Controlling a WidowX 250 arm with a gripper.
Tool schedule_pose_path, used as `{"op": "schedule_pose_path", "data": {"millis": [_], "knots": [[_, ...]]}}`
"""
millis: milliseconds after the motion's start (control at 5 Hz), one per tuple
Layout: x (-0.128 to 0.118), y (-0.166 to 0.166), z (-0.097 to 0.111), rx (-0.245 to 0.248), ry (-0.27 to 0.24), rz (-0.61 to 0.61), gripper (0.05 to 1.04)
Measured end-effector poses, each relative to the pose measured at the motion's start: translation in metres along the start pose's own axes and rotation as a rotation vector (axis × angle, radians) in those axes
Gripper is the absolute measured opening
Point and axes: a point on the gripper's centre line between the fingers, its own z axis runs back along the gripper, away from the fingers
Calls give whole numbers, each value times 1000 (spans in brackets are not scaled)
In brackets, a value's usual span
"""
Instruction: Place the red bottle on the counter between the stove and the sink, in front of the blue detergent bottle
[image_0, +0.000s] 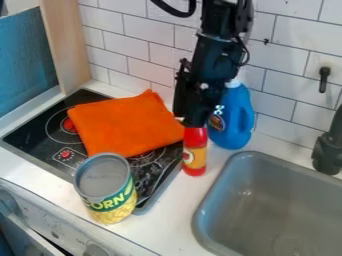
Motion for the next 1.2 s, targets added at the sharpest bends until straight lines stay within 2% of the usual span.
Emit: {"op": "schedule_pose_path", "data": {"millis": [200,400,600,800,1000,1200], "knots": [[-5,1,14,31,-36,30,959],[-19,-2,25,56,-53,57,1006],[-46,-13,35,71,-74,88,1001],[-69,-39,41,73,-53,114,1001],[-73,-67,33,30,-57,135,1001],[-75,-83,22,15,-87,201,1001]]}}
